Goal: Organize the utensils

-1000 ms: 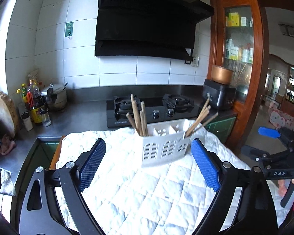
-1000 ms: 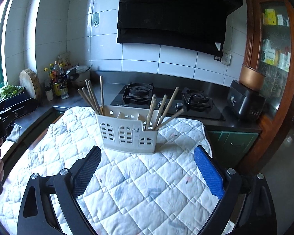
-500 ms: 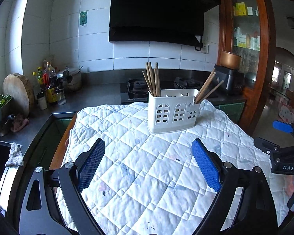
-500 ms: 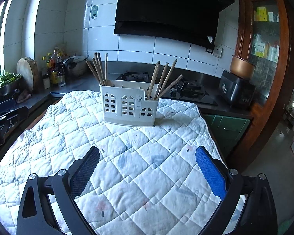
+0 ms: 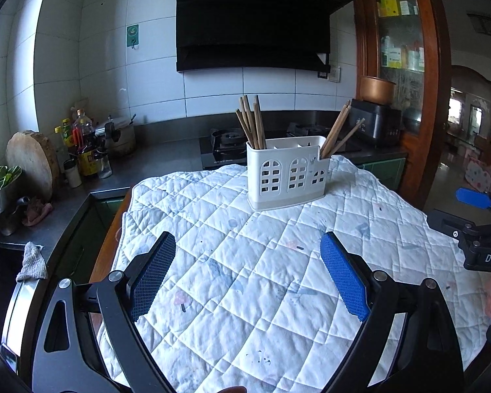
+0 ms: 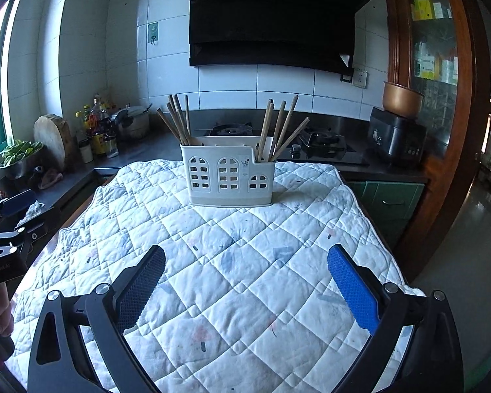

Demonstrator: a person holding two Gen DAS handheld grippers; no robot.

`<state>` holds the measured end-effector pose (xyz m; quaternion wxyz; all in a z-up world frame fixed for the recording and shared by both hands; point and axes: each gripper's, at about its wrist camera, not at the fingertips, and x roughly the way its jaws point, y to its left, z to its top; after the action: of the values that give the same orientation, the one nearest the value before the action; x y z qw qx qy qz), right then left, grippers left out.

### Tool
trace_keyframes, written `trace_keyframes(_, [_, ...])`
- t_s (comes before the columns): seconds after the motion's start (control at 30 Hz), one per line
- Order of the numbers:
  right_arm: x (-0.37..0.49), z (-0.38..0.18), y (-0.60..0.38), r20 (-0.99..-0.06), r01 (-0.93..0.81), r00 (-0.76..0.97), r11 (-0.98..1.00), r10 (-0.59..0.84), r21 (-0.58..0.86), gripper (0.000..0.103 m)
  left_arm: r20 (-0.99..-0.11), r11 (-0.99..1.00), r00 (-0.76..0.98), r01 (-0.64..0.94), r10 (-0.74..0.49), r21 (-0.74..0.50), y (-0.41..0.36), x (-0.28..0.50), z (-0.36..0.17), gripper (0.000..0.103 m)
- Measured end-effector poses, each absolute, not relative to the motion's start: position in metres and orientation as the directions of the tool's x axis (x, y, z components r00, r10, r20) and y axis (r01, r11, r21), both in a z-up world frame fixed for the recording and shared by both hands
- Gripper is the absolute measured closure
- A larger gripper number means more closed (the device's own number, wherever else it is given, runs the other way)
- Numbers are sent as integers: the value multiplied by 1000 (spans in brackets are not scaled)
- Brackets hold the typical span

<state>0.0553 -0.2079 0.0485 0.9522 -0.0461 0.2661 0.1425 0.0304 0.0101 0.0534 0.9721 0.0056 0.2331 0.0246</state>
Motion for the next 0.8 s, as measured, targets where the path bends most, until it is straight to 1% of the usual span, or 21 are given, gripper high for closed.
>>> trace_keyframes(0.8, [48, 48, -210, -527, -298, 814, 954, 244, -19, 7, -472, 1000, 881, -28, 31, 12, 9, 22, 46, 13])
